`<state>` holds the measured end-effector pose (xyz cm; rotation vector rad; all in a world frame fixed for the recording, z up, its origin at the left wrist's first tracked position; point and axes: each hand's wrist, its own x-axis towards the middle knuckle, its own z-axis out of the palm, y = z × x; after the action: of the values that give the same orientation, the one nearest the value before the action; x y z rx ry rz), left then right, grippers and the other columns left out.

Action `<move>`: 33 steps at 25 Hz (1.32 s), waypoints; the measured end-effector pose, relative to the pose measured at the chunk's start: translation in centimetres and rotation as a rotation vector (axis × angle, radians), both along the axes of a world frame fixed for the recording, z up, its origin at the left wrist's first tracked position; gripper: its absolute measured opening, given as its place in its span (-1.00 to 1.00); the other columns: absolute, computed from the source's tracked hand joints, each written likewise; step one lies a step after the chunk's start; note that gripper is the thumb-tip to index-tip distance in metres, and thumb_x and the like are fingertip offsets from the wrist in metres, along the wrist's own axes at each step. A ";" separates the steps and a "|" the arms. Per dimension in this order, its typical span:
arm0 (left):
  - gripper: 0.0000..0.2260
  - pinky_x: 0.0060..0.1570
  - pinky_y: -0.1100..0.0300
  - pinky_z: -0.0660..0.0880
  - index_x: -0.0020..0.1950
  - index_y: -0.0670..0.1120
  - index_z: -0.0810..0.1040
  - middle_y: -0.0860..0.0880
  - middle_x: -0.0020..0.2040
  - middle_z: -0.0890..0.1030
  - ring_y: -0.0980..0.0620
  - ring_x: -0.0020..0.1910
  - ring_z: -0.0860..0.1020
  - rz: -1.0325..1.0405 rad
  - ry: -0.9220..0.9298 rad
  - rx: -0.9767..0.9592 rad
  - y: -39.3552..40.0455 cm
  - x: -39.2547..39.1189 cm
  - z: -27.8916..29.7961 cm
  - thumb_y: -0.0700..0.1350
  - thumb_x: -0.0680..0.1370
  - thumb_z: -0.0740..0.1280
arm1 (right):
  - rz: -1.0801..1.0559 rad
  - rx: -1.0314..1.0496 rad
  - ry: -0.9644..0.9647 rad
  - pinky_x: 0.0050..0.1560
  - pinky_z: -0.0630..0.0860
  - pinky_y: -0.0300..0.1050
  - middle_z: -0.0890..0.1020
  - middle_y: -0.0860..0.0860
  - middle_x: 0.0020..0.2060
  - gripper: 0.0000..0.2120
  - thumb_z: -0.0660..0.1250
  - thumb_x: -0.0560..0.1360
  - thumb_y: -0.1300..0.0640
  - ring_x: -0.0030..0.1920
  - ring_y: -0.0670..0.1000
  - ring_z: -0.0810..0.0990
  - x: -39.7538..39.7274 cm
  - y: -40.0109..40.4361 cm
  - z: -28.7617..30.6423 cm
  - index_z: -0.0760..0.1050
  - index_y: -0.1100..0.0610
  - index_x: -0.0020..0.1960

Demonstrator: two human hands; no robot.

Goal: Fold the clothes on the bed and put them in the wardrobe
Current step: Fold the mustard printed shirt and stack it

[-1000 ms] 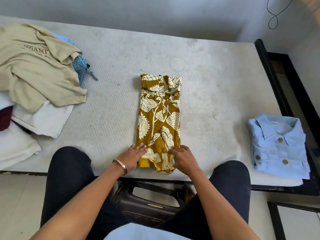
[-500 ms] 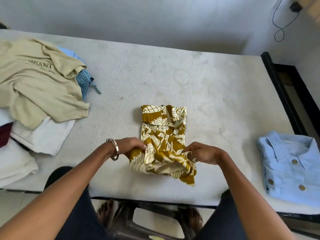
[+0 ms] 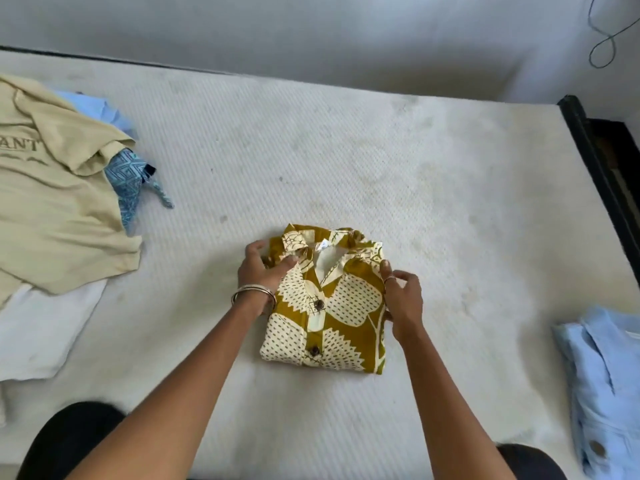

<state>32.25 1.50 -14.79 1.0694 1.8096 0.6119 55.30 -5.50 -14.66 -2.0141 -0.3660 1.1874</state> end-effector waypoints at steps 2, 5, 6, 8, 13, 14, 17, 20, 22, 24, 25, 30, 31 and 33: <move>-0.32 0.06 0.09 0.51 0.32 -0.07 0.42 -0.03 0.13 0.52 0.01 0.03 0.53 0.096 0.025 0.119 -1.9 -0.3 -0.9 0.07 0.29 0.59 | 0.043 0.081 -0.088 0.01 0.62 0.05 0.60 0.01 0.01 -0.46 0.41 0.45 -0.22 0.01 0.04 0.63 -0.8 -1.4 0.0 0.40 0.04 0.30; -0.44 0.04 0.06 0.55 0.20 -0.13 0.53 -0.07 0.07 0.60 -0.03 0.00 0.58 0.088 0.069 0.123 -3.4 0.3 -1.4 0.07 0.31 0.58 | 0.170 0.168 -0.349 -0.15 0.53 -0.14 0.60 -0.05 -0.21 -0.83 0.40 0.54 0.03 -0.13 0.05 0.63 -1.8 -1.9 0.5 0.55 0.11 0.03; -0.51 0.02 0.06 0.56 0.17 -0.15 0.57 -0.09 0.02 0.64 -0.05 -0.02 0.60 0.063 0.112 0.137 -3.4 0.7 -1.1 0.05 0.34 0.56 | 0.166 0.200 -0.404 -0.24 0.46 -0.16 0.58 -0.04 -0.29 -0.88 0.36 0.57 0.08 -0.21 0.05 0.60 -2.1 -1.7 0.7 0.54 0.12 -0.08; -0.64 -0.01 0.13 0.54 0.15 -0.17 0.60 -0.12 0.01 0.66 -0.08 -0.03 0.62 0.052 0.176 0.193 -3.1 1.3 -0.6 -0.06 0.42 0.50 | 0.138 0.223 -0.397 -0.31 0.36 -0.16 0.55 -0.01 -0.34 -0.78 0.28 0.61 0.09 -0.29 0.00 0.50 -2.0 -1.1 0.8 0.53 0.17 -0.15; -0.76 -0.01 0.10 0.49 0.16 -0.12 0.57 -0.14 0.09 0.61 -0.15 0.07 0.58 0.177 0.151 0.078 -2.0 1.1 -0.1 -0.08 0.53 0.33 | 0.067 0.076 -0.429 0.07 0.52 0.09 0.60 0.16 0.02 -0.56 0.16 0.61 -0.19 0.06 0.14 0.57 -1.0 0.0 -0.4 0.51 0.18 0.11; -0.72 0.04 0.06 0.46 0.18 -0.12 0.55 -0.17 0.14 0.57 -0.18 0.12 0.54 0.205 0.169 0.079 -1.7 0.9 -0.2 -0.01 0.54 0.30 | 0.028 0.087 -0.459 0.19 0.47 0.15 0.54 0.20 0.19 -0.50 0.16 0.59 -0.23 0.21 0.19 0.51 -0.9 0.4 -0.4 0.44 0.17 0.26; -0.41 0.17 -0.08 0.42 0.33 -0.14 0.43 -0.21 0.27 0.46 -0.23 0.23 0.46 0.189 0.144 -0.077 -1.0 1.0 -0.4 0.28 0.50 0.26 | 0.043 -0.075 -0.374 0.35 0.32 0.24 0.37 0.21 0.39 -0.35 0.16 0.55 -0.31 0.39 0.24 0.34 -1.3 1.3 -0.2 0.26 0.13 0.43; -0.36 0.12 -0.04 0.46 0.33 -0.17 0.37 -0.19 0.23 0.52 -0.22 0.19 0.51 -0.084 0.147 -0.175 -2.5 1.5 -0.7 0.29 0.48 0.30 | 0.314 -0.196 -0.471 0.37 0.18 0.26 0.42 0.19 0.34 -0.32 0.14 0.52 -0.36 0.37 0.24 0.36 -2.6 0.0 -0.4 0.29 0.14 0.40; -0.47 0.09 -0.02 0.49 0.23 -0.18 0.46 -0.18 0.16 0.58 -0.22 0.14 0.55 -0.134 0.131 -0.157 -3.4 1.2 -1.2 0.22 0.50 0.32 | 0.418 -0.153 -0.471 0.36 0.15 0.20 0.55 0.12 0.23 -0.43 0.16 0.55 -0.32 0.28 0.19 0.47 -3.2 -1.2 -0.8 0.39 0.12 0.29; -0.56 0.08 0.00 0.53 0.13 -0.14 0.55 -0.12 0.08 0.63 -0.16 0.07 0.59 -0.060 -0.011 -0.101 -4.2 0.7 -1.4 0.20 0.50 0.35 | 0.416 -0.070 -0.409 0.35 0.19 0.15 0.60 0.07 0.18 -0.56 0.15 0.60 -0.22 0.24 0.16 0.52 -3.2 -2.5 -0.7 0.47 0.10 0.24; -0.56 0.11 -0.01 0.53 0.16 -0.10 0.55 -0.07 0.09 0.63 -0.11 0.07 0.60 -0.024 -0.101 -0.090 -4.5 0.5 -1.1 0.21 0.49 0.35 | 0.374 0.019 -0.310 0.36 0.27 0.15 0.60 0.05 0.20 -0.58 0.15 0.61 -0.19 0.26 0.14 0.52 -3.0 -3.1 -0.7 0.47 0.08 0.28; -0.56 -0.05 0.12 0.57 0.33 -0.05 0.43 -0.07 0.19 0.60 -0.01 0.04 0.60 -0.070 -0.376 -0.125 -6.5 1.4 2.6 0.13 0.53 0.32 | 0.364 0.260 0.145 0.28 0.47 0.04 0.44 -0.07 0.33 -0.52 0.13 0.63 -0.15 0.29 -0.01 0.46 -1.5 -6.0 1.4 0.16 -0.07 0.50; -0.59 -0.16 0.15 0.58 0.30 -0.07 0.46 -0.11 0.15 0.62 -0.01 -0.03 0.63 -0.070 -0.436 -0.127 -6.9 2.1 3.7 0.09 0.53 0.34 | 0.348 0.264 0.161 0.23 0.52 0.03 0.47 -0.05 0.31 -0.55 0.13 0.63 -0.14 0.25 0.00 0.50 -1.0 -6.5 2.1 0.19 -0.08 0.48; -0.63 -0.29 0.19 0.58 0.26 -0.08 0.48 -0.12 0.08 0.66 0.01 -0.12 0.66 -0.071 -0.514 -0.138 -7.5 4.1 5.6 0.06 0.52 0.37 | 0.261 0.300 0.195 0.06 0.61 -0.05 0.55 -0.02 0.23 -0.63 0.16 0.64 -0.11 0.15 0.01 0.59 0.6 -7.2 3.7 0.29 -0.07 0.41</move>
<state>36.30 -6.04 -9.18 0.7904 1.3395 0.6401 55.87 -12.70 -10.97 -1.6125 -0.6808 1.3842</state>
